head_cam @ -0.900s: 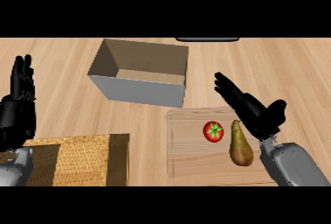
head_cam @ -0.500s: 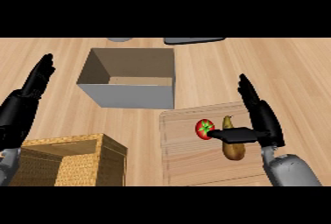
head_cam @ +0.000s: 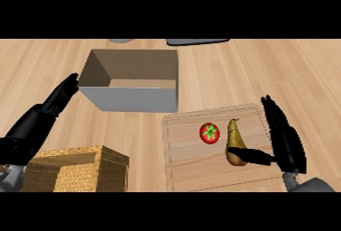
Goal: Pick the tomato from the cutting board and place it in the cardboard box
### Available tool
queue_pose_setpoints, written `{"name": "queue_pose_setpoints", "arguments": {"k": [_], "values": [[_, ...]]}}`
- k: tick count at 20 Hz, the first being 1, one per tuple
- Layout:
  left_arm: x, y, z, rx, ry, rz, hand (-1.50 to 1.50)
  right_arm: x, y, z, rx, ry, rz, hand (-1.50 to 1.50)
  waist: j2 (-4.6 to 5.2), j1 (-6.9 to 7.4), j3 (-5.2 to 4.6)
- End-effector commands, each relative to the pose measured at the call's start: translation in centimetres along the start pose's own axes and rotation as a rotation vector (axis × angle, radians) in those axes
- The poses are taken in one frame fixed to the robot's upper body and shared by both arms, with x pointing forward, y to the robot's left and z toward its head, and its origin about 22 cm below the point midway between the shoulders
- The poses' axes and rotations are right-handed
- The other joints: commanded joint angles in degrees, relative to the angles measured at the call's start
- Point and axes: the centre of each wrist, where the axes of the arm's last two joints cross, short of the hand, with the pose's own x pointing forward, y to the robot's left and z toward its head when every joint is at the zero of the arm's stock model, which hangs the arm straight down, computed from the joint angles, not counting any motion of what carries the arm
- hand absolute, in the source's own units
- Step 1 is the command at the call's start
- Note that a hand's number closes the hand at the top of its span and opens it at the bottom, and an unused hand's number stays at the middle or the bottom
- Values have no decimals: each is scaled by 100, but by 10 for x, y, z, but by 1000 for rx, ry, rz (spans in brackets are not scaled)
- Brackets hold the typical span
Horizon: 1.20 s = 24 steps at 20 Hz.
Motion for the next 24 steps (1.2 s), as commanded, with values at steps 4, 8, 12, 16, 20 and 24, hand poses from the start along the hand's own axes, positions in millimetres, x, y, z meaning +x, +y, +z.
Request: {"name": "queue_pose_setpoints", "arguments": {"k": [4,8,12,16,20,24], "values": [[-17,-29,4,-23,57,129,0,29,5,29,-2,18,224,-150,31,30,-213],[-17,-42,5,-43,45,155,0,74,5,42,129,87,224,-150,63,140,-205],[-13,-40,-3,-33,41,135,0,123,2,61,210,151,202,-150,96,157,-182],[-13,-58,-5,-73,21,139,0,166,-1,54,223,240,204,-150,136,365,-157],[-30,-65,-10,-83,26,141,0,172,-3,52,208,271,195,-150,163,348,-146],[-22,-59,-10,-68,8,154,0,179,6,53,215,307,199,-150,150,433,-141]]}}
